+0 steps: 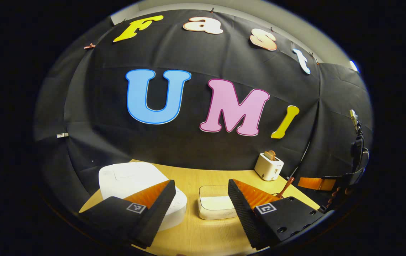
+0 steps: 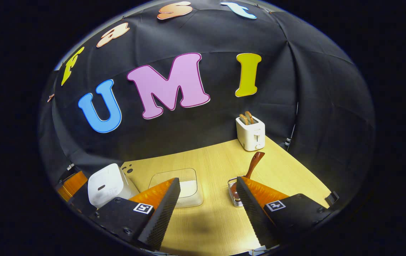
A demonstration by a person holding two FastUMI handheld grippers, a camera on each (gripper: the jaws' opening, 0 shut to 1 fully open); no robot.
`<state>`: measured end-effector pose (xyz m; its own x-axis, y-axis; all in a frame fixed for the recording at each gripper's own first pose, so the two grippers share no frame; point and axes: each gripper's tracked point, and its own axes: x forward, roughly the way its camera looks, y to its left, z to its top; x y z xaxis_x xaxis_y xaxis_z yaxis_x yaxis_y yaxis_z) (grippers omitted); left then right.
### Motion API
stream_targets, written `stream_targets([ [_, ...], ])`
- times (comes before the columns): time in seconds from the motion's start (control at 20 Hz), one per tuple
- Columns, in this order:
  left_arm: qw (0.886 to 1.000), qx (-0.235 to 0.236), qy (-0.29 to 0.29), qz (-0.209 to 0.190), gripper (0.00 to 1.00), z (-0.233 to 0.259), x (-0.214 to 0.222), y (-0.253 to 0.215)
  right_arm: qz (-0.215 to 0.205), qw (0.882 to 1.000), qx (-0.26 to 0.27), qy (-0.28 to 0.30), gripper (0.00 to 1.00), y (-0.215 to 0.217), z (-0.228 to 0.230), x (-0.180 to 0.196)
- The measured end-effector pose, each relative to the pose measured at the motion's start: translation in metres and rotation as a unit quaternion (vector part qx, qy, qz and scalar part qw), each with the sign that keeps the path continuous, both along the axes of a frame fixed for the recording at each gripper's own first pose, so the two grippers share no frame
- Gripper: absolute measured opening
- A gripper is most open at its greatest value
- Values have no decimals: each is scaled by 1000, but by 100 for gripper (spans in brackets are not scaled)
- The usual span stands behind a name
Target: Close the left gripper, press the button to open the rice cooker; take a wooden spoon from the chopstick holder with the right hand, scoop a spoonful of rice and pour it into the rice cooker, then put the wooden spoon back into the chopstick holder.
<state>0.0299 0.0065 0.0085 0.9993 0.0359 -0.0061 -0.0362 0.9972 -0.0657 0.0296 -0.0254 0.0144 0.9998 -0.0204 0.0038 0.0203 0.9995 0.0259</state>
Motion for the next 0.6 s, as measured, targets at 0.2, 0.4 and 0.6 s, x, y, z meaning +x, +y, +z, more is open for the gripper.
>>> stream_targets([
  [0.2,1000,11,10,18,96,-5,10,10,-10,1000,16,10,98,-10,-2,9],
  [0.4,999,30,9,27,96,-3,15,20,-10,1000,18,14,98,-12,-2,18],
  [0.6,999,31,0,27,96,6,19,27,-14,1000,22,15,98,-16,-2,24],
])
